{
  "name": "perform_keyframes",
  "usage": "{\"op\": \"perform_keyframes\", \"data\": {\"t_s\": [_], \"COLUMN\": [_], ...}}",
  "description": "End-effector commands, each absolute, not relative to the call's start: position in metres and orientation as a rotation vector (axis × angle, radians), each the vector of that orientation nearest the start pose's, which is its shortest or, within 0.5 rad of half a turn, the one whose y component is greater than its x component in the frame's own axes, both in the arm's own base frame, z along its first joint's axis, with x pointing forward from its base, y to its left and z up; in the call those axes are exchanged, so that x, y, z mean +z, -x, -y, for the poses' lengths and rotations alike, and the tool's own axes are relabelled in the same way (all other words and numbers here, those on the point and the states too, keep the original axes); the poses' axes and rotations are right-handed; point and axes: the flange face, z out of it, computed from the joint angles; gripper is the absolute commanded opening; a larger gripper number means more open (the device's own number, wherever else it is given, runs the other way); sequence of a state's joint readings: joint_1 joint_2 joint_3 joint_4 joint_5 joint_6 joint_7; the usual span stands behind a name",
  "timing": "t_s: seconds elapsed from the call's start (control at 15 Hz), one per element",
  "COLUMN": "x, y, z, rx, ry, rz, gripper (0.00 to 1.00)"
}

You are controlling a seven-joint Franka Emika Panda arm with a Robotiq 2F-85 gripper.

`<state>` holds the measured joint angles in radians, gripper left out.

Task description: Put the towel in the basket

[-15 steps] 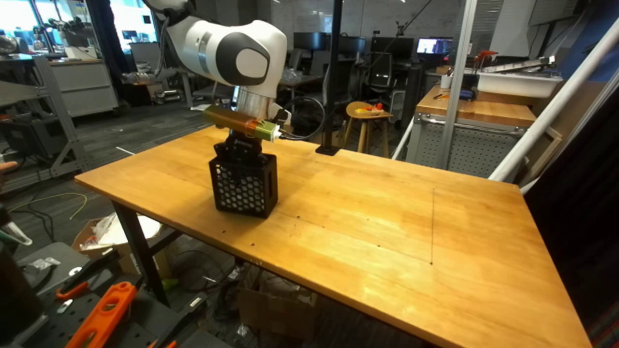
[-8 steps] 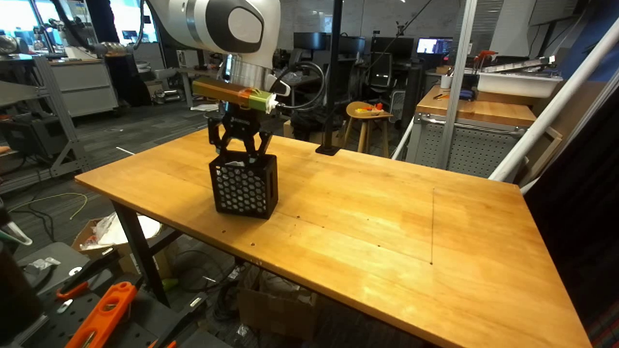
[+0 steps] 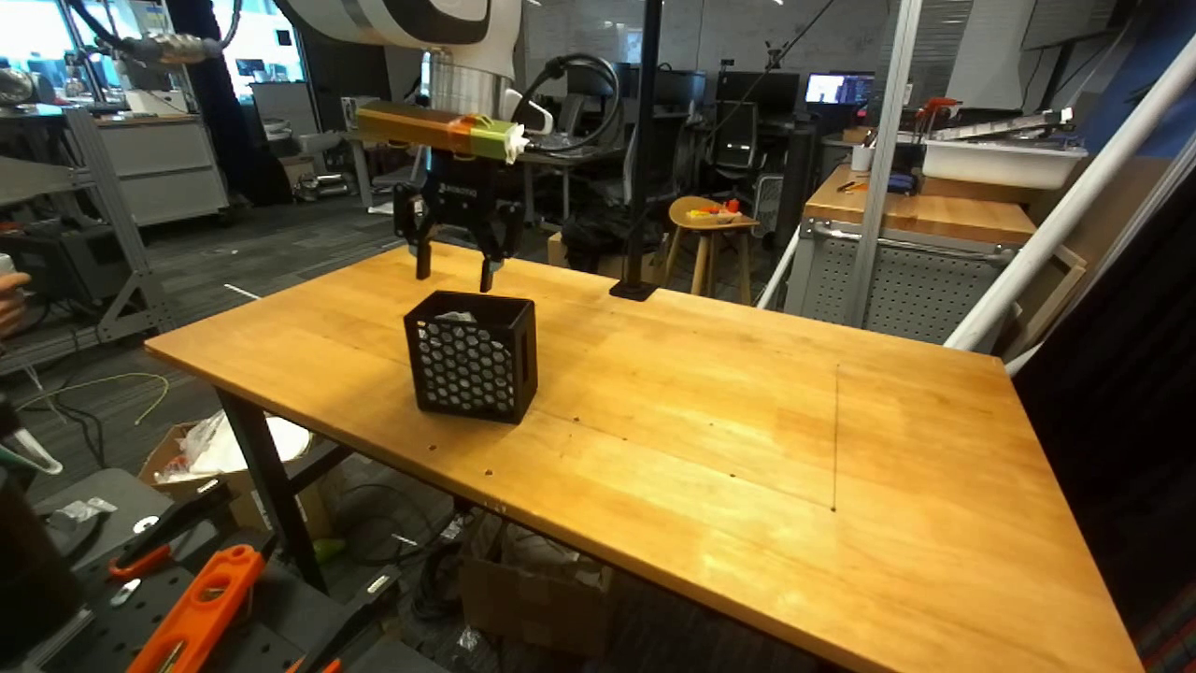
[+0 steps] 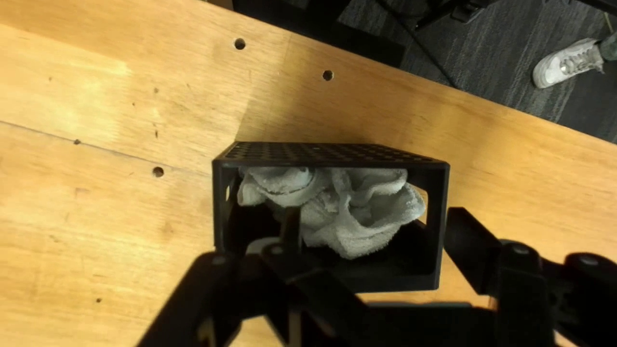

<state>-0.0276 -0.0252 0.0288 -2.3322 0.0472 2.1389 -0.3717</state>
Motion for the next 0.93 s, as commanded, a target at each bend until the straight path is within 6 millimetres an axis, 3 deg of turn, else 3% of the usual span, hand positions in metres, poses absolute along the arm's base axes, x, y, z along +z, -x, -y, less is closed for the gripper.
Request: {"op": "perform_keyframes", "data": {"t_s": [0.0,0.4,0.87], "x": [0.352,0.347,0.327], "y": [-0.487,-0.497,-0.507], "z": [-0.008,-0.019,-0.037], "rx": [0.204,0.178,0.151], "ry": [3.056,3.059,3.058], "rz": [0.541,0.531,0.529], "gripper": [0.46,0.02,0.0]}}
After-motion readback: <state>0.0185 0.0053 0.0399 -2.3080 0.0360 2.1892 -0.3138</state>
